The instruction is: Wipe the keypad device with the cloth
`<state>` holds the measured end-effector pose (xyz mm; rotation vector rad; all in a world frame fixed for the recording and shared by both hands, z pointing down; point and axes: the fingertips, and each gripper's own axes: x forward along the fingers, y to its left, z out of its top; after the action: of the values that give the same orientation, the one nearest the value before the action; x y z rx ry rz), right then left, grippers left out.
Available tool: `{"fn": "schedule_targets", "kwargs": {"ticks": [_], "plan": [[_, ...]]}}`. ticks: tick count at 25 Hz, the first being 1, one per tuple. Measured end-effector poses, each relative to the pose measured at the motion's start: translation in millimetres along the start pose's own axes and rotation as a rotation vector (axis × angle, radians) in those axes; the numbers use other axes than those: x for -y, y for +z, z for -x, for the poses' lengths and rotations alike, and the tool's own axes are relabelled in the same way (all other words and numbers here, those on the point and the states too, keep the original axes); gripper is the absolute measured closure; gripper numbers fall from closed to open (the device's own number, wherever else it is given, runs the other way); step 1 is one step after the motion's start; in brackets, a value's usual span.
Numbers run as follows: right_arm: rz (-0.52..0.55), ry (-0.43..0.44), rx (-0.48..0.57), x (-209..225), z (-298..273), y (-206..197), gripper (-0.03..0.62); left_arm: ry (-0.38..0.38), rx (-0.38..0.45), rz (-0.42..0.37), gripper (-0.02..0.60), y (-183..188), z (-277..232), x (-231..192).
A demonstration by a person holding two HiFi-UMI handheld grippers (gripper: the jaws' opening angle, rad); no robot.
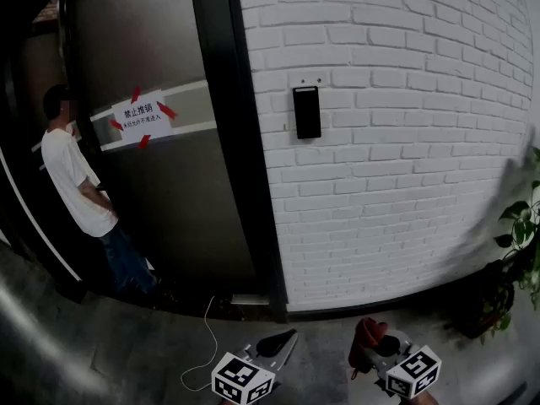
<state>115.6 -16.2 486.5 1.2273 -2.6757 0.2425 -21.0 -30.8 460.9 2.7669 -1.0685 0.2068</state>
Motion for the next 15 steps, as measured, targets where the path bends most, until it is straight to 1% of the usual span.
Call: {"fn": "schedule_targets", "kwargs": {"ticks": [4, 15], "plan": [[0.004, 0.002, 0.004, 2.3, 2.1, 1.2, 0.539, -0.008, -0.003, 0.017, 0.565, -2.5, -3.8, 4.9], [0.027, 0.033, 0.009, 12.5, 19.9, 4.7, 0.539, 0.016, 0.0, 0.001, 0.565, 4.0, -13.4, 25.1]]}}
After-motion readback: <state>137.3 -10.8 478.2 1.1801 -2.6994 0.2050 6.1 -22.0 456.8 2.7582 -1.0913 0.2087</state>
